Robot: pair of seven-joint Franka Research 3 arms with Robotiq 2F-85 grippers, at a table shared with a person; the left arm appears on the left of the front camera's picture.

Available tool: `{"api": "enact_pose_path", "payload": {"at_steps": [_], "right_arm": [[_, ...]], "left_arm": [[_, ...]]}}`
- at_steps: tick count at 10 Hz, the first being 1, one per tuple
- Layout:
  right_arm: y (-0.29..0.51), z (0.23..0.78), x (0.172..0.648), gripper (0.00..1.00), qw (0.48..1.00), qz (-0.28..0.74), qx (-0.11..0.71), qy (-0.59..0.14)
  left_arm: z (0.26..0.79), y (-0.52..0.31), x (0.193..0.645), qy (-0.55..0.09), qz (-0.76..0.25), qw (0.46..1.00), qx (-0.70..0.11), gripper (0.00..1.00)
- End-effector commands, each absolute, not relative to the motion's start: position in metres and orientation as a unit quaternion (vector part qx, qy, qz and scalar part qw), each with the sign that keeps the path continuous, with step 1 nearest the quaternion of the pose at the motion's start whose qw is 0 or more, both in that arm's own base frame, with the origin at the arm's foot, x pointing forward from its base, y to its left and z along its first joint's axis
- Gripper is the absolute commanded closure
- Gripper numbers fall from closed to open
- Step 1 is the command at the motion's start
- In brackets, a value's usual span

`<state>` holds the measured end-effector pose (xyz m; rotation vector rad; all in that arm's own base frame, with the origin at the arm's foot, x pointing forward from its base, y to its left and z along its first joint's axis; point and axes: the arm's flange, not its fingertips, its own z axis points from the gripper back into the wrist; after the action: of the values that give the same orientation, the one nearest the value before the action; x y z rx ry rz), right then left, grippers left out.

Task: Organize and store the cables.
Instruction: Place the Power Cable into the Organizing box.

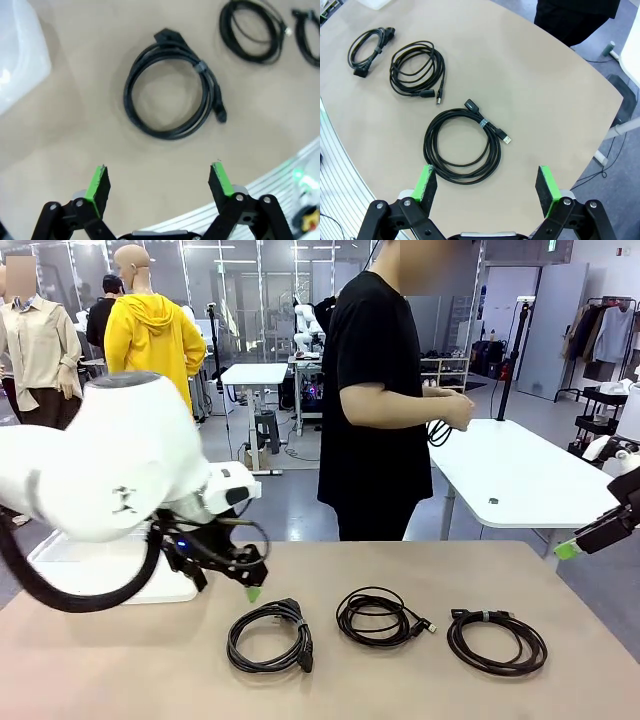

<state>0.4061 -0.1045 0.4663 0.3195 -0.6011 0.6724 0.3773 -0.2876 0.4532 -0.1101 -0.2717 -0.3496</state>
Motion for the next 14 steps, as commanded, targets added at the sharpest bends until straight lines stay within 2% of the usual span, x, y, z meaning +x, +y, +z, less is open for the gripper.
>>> {"api": "enact_pose_path", "payload": {"at_steps": [1, 6, 7, 10, 14], "right_arm": [[-0.106, 0.468, 0.408, 0.00, 0.890, 0.324, 0.149, -0.285], [-0.106, 0.468, 0.408, 0.00, 0.890, 0.324, 0.149, -0.285], [-0.106, 0.468, 0.408, 0.00, 0.890, 0.324, 0.149, -0.285], [-0.106, 0.468, 0.408, 0.00, 0.890, 0.324, 0.149, -0.285], [-0.106, 0.468, 0.408, 0.00, 0.890, 0.324, 0.149, -0.285]], "left_arm": [[0.436, -0.334, 0.400, -0.151, -0.061, 0.986, -0.031, 0.00], [0.375, -0.377, 0.432, -0.145, 0.074, 0.986, -0.019, 0.00], [0.366, -0.382, 0.438, -0.141, 0.084, 0.986, -0.036, 0.00], [0.339, -0.392, 0.461, -0.132, 0.106, 0.985, -0.022, 0.00], [0.323, -0.402, 0.471, -0.110, 0.113, 0.987, -0.028, 0.00]]}}
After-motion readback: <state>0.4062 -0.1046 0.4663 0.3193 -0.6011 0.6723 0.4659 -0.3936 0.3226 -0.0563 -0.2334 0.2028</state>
